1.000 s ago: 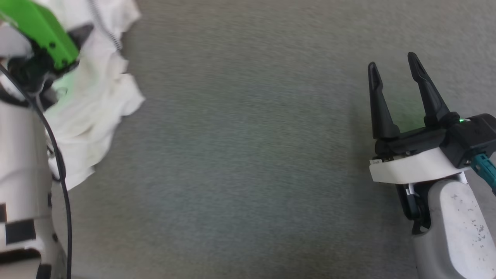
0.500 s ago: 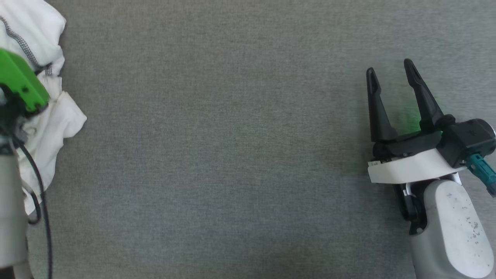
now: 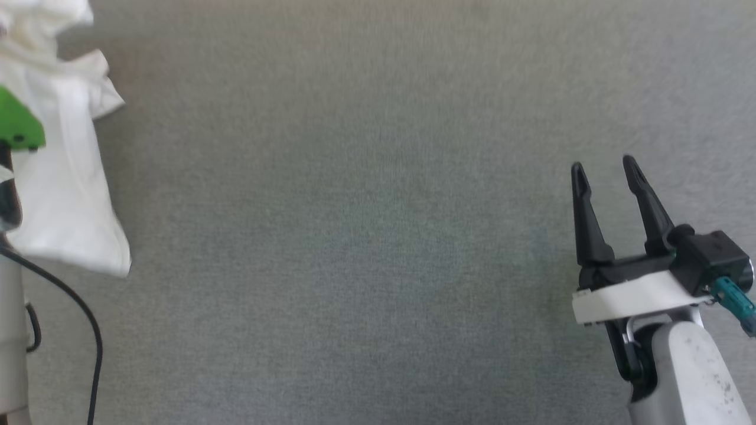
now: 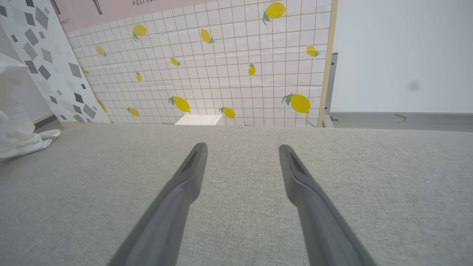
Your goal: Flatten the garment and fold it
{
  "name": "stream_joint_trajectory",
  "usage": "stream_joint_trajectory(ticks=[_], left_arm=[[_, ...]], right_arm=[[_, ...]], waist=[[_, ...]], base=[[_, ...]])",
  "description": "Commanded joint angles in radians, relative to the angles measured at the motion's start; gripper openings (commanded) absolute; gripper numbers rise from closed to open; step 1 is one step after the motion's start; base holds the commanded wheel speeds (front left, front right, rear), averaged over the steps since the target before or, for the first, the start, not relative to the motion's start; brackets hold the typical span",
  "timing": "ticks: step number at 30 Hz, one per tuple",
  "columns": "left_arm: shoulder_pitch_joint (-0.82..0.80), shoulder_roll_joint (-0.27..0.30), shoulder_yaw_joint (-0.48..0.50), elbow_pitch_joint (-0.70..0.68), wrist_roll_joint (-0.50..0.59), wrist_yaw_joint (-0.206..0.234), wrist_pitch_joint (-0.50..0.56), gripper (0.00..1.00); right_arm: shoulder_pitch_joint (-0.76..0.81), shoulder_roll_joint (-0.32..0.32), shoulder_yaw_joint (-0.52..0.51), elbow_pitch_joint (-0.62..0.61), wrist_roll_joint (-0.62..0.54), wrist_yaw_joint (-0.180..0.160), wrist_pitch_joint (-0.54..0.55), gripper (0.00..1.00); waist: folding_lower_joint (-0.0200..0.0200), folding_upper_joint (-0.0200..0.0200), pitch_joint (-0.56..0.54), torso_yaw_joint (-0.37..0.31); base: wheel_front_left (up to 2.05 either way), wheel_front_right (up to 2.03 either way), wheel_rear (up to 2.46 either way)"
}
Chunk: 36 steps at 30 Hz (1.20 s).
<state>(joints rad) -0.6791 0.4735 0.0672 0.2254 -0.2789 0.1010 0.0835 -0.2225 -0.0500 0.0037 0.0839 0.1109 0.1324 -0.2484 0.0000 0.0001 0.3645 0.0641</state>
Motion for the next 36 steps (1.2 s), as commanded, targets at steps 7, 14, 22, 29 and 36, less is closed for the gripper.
stream_joint_trajectory(ticks=[7, 14, 22, 29, 36], left_arm=[[-0.135, -0.022, -0.109, -0.065, 0.046, -0.062, -0.096, 0.00], [-0.228, -0.137, -0.232, -0.116, 0.036, -0.096, -0.079, 0.00], [-0.298, -0.320, -0.351, -0.095, -0.024, -0.129, -0.091, 0.00], [-0.258, -0.412, -0.464, -0.047, -0.122, -0.141, -0.098, 0.00], [-0.029, -0.423, -0.688, 0.251, -0.243, -0.150, 0.095, 0.00]], right_arm=[[0.070, 0.000, -0.024, -0.001, 0.024, -0.002, -0.006, 1.00], [0.098, 0.000, -0.028, -0.014, 0.028, -0.002, 0.009, 1.00], [0.119, 0.000, -0.032, -0.028, 0.029, -0.002, 0.026, 1.00], [0.122, 0.000, -0.025, -0.036, 0.031, -0.002, 0.038, 1.00], [0.127, 0.000, -0.010, -0.036, 0.041, -0.002, 0.042, 1.00]], waist=[[0.0000, -0.0001, -0.220, -0.043], [0.0000, -0.0001, -0.262, -0.129], [0.0000, -0.0001, -0.274, -0.236], [0.0000, -0.0001, -0.260, -0.316], [0.0000, -0.0001, -0.242, -0.380]], base=[[0.00, 0.00, 0.00], [0.00, 0.00, 0.00], [0.00, 0.00, 0.00], [0.00, 0.00, 0.00], [0.00, 0.00, 0.00]])
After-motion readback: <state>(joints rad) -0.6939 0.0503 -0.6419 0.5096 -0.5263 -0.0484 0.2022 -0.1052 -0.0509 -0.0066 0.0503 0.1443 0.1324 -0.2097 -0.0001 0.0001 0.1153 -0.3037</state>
